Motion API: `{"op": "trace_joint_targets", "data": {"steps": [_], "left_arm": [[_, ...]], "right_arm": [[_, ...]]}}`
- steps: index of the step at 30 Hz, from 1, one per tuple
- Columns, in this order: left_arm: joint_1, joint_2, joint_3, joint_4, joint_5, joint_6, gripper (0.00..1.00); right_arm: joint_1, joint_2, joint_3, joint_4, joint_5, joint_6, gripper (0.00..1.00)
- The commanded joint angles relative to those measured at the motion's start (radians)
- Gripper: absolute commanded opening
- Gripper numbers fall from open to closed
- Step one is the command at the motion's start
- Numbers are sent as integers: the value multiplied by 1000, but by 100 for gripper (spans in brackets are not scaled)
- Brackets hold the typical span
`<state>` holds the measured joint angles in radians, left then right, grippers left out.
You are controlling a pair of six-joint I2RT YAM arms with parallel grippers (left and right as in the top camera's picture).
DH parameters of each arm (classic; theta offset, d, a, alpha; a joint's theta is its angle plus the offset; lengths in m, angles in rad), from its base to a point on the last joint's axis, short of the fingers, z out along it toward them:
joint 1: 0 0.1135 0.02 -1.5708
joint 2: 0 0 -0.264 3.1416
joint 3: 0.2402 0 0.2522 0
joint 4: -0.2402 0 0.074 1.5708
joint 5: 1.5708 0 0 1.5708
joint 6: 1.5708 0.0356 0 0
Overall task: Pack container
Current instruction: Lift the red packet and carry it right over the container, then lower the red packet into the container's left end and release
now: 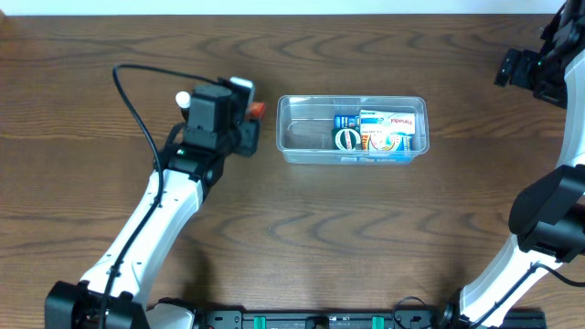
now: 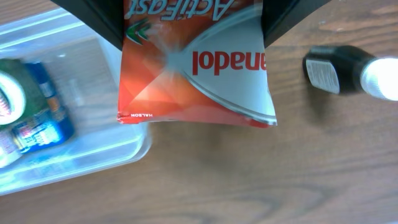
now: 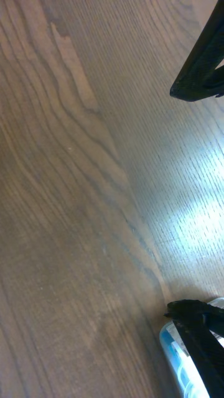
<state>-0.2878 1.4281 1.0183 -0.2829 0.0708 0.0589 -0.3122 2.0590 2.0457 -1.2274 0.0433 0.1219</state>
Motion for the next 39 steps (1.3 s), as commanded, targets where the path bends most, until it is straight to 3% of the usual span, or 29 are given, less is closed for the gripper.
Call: {"op": "trace_joint_targets", "data": {"steps": [1, 13, 23, 39], "left_arm": [[-46, -17, 113, -47, -69, -79, 58], [-180, 45, 192, 2, -90, -326, 58], [-294, 222, 192, 128, -91, -360, 57], [-314, 318, 192, 132, -117, -398, 57]], "right_arm": [[-5, -30, 16, 0, 1, -4, 99], [-5, -30, 16, 0, 1, -4, 99], [-5, -30, 16, 0, 1, -4, 99], [-5, -30, 16, 0, 1, -4, 99]]}}
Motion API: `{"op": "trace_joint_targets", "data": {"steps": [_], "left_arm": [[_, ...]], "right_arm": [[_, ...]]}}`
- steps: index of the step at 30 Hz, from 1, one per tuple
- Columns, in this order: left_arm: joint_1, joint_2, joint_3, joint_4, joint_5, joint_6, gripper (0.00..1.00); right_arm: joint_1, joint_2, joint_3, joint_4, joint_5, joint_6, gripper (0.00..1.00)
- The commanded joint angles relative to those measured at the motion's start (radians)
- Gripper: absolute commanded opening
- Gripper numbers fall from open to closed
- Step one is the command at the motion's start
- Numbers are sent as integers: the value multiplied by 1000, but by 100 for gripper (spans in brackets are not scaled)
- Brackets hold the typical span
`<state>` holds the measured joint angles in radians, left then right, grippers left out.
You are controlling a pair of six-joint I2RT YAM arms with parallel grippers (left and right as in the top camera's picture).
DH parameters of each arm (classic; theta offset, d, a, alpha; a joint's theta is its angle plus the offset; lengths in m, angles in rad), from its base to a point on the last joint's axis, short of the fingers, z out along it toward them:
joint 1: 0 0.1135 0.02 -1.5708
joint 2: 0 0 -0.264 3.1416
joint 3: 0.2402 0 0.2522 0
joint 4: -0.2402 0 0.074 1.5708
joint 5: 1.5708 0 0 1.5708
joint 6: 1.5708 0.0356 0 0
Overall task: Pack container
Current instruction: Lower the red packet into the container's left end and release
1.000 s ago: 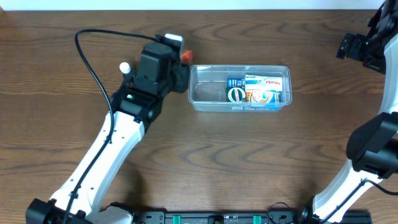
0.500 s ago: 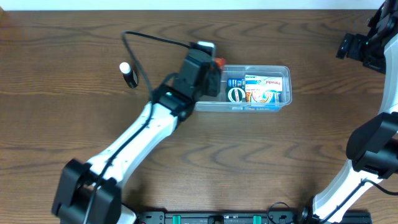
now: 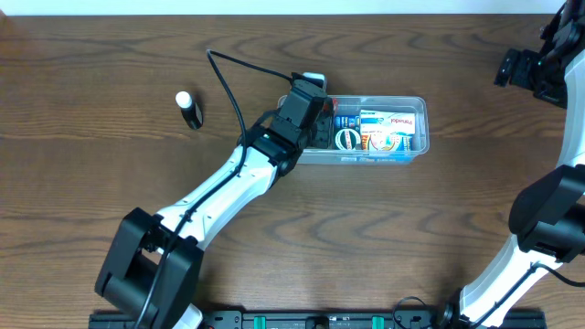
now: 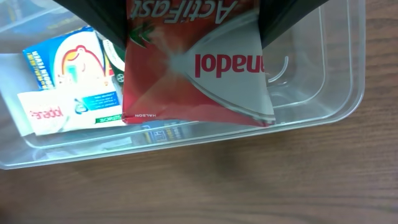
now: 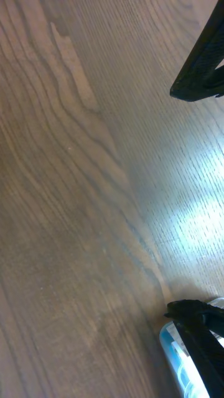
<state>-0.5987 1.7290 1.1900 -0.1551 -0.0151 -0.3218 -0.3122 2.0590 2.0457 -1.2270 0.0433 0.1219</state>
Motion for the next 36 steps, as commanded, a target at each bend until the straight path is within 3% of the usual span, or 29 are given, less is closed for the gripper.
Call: {"op": "trace_joint_targets", "data": {"steps": [1, 16, 23, 36], "left_arm": [[-3, 24, 20, 4, -32, -23, 57], [-3, 89, 20, 31, -84, -44, 57], [-3, 124, 20, 44, -103, -132, 57], [-10, 153, 20, 90, -105, -137, 58]], "right_arm": [[-5, -30, 16, 0, 1, -4, 99], [-5, -30, 16, 0, 1, -4, 99], [-5, -30, 16, 0, 1, -4, 99], [-5, -30, 16, 0, 1, -4, 99]]}}
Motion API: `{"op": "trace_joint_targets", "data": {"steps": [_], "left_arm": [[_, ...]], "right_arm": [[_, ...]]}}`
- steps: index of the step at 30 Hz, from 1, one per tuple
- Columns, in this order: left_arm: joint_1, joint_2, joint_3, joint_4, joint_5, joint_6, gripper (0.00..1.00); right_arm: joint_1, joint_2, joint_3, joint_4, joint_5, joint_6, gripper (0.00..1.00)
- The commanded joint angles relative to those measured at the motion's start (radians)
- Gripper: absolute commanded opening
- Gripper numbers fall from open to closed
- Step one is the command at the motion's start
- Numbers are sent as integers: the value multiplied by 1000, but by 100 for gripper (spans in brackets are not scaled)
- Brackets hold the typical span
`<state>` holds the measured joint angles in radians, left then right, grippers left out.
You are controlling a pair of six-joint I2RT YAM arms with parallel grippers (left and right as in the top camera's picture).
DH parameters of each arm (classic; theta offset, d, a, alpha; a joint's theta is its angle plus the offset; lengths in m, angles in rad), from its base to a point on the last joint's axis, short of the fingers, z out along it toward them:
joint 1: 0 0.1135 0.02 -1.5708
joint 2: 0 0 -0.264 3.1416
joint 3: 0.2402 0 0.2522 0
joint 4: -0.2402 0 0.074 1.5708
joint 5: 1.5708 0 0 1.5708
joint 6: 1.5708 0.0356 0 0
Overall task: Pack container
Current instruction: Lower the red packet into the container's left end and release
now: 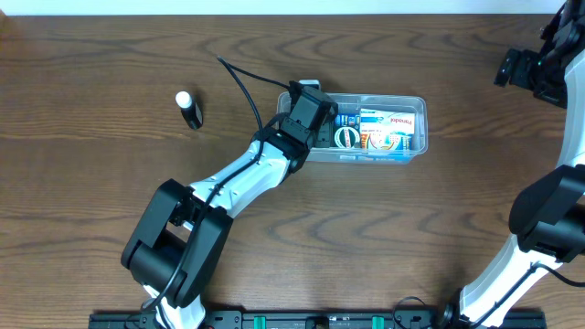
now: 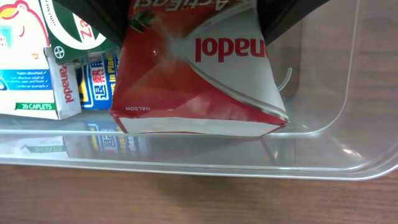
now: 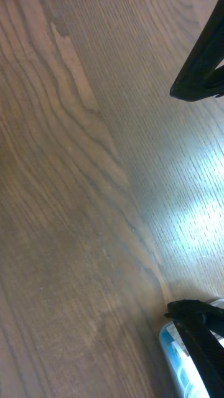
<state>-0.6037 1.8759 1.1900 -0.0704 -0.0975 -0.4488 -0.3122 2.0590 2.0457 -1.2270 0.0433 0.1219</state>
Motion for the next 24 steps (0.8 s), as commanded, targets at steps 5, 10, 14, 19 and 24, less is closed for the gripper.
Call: {"op": "trace_joint_targets", "data": {"steps": [5, 10, 14, 19, 24], "left_arm": [[-5, 6, 20, 1, -20, -10, 58], [-13, 6, 20, -26, -16, -9, 58], [-28, 6, 20, -45, -16, -9, 58], [-39, 6, 20, -40, -16, -9, 58], [-39, 6, 20, -38, -16, 3, 76]], "right_arm": [[-5, -30, 16, 0, 1, -4, 99], [-5, -30, 16, 0, 1, -3, 100], [-5, -30, 16, 0, 1, -4, 99], [-5, -30, 16, 0, 1, -4, 99], [-5, -30, 16, 0, 1, -4, 99]]}}
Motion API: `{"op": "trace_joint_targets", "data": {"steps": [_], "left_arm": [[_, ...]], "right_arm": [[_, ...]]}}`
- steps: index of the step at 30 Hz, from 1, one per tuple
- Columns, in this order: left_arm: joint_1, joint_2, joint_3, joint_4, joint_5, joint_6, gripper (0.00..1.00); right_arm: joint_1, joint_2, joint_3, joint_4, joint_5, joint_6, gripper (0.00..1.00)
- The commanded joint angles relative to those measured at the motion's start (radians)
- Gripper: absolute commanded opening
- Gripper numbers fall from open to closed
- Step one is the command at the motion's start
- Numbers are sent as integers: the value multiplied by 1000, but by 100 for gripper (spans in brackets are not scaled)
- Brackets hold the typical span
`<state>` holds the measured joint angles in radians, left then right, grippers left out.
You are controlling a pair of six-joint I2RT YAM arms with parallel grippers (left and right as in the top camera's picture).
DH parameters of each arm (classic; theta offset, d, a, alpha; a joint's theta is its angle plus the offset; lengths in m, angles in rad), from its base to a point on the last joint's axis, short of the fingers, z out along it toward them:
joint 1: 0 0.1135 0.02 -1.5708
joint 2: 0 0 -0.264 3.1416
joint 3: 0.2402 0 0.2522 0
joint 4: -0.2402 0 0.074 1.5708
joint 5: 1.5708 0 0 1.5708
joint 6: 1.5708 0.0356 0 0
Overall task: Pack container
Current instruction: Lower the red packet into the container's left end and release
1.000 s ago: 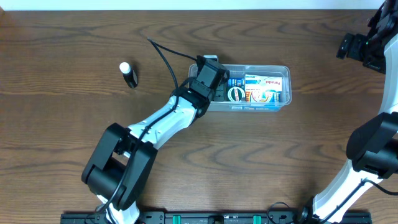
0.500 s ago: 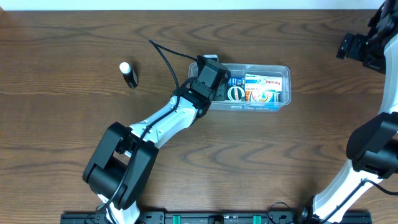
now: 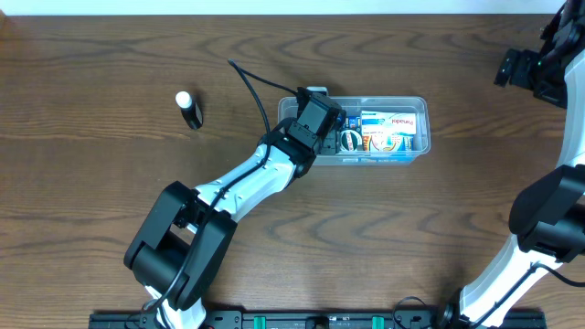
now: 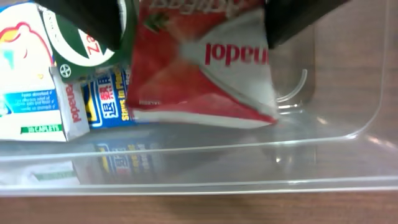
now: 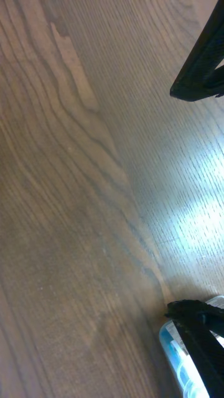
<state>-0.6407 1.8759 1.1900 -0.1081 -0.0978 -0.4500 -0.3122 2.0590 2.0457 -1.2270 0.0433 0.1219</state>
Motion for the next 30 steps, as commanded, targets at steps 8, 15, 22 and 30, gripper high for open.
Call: {"op": "trace_joint_targets", "data": {"steps": [8, 15, 22, 30], "left_arm": [[-2, 5, 21, 5, -16, 11, 78], [8, 5, 21, 5, -16, 35, 78], [45, 5, 21, -40, -19, 68, 45], [78, 6, 40, -135, 60, 190, 15]], "right_arm": [[-5, -30, 16, 0, 1, -4, 99], [-5, -30, 16, 0, 1, -4, 99], [-5, -30, 16, 0, 1, -4, 99], [-5, -30, 16, 0, 1, -3, 99]]}}
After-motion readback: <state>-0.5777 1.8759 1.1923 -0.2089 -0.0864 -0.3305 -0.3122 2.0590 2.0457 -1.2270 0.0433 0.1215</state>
